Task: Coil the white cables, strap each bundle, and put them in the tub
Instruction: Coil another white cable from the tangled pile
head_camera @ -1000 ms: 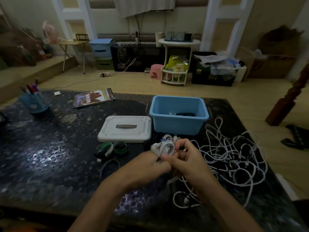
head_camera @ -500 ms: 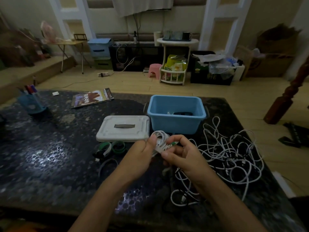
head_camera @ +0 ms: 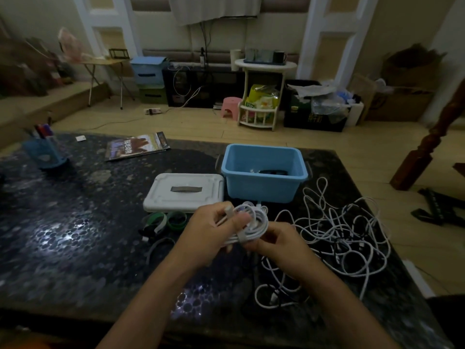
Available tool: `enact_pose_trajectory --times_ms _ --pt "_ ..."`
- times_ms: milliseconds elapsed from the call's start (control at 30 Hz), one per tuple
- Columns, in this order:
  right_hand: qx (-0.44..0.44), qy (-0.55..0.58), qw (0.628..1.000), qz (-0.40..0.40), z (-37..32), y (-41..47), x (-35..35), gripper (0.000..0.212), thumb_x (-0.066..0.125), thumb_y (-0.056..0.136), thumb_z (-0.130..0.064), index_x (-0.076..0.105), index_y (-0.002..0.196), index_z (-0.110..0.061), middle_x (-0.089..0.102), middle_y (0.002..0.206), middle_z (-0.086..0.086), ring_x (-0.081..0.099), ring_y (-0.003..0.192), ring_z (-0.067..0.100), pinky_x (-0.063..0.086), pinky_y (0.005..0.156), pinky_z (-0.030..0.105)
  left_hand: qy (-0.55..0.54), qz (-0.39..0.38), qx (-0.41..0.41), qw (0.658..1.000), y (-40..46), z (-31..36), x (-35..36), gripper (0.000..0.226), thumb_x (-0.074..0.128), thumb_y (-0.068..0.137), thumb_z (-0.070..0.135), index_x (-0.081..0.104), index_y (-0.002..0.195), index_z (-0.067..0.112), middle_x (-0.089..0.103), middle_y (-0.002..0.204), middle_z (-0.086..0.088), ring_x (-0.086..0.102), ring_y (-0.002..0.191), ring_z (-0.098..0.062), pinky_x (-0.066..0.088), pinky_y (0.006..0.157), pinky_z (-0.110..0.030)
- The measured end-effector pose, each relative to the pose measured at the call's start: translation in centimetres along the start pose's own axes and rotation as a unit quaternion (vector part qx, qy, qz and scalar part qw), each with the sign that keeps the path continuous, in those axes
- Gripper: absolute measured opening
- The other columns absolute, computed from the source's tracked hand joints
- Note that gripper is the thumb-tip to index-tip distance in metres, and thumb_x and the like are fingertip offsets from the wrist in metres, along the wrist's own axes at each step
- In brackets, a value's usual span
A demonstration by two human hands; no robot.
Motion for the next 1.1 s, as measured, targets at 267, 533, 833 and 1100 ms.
enact_pose_trajectory --times_ms 267,533,833,1100 --pt "0.135 0.092 0.983 -0.089 2.0 -0.9 -0.4 0.03 0.061 0.091 -0.029 0.075 0.109 -0.009 0.075 0.109 0.014 0.071 0.105 0.026 0.058 0.092 0.037 0.077 -0.061 -0.006 0.995 -0.8 -0.9 1.3 0.034 0.06 0.091 0.042 0.07 0.065 0.022 0.06 0.053 0.009 0.05 0.051 -0.001 0.038 0.054 -0.019" --pt "0.171 0.132 0.976 0.026 2.2 -0.8 -0.6 0.053 0.062 0.087 -0.05 0.076 0.101 -0.001 0.076 0.098 0.019 0.074 0.093 0.029 0.062 0.081 0.037 0.195 -0.106 0.007 0.975 -0.5 -2.6 2.4 0.053 0.034 0.096 0.058 0.064 0.077 0.018 0.068 0.075 0.002 0.063 0.07 -0.016 0.05 0.069 -0.047" --pt "0.111 0.164 0.98 0.029 1.5 -0.5 -1.1 0.032 0.071 0.083 -0.023 0.076 0.107 -0.003 0.077 0.1 0.014 0.073 0.084 0.015 0.056 0.07 0.021 0.153 -0.114 -0.003 0.982 -0.6 -3.0 3.1 0.059 0.036 0.092 0.061 0.069 0.084 0.013 0.071 0.083 -0.002 0.066 0.079 -0.023 0.051 0.077 -0.052" --pt "0.094 0.169 0.981 0.029 1.0 -0.1 -1.0 0.03 0.074 0.085 -0.01 0.074 0.114 -0.008 0.077 0.105 0.008 0.073 0.095 0.016 0.055 0.077 0.02 0.147 -0.019 0.049 0.988 -0.5 -2.0 1.6 0.037 0.054 0.097 0.046 0.08 0.089 0.022 0.073 0.072 0.009 0.067 0.067 -0.011 0.052 0.064 -0.03"
Point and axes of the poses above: each hand's wrist, its own y-axis towards the middle knuckle, its own x-axis out of the palm, z = x × y, the point moved 10 cm from there along y, towards the middle knuckle
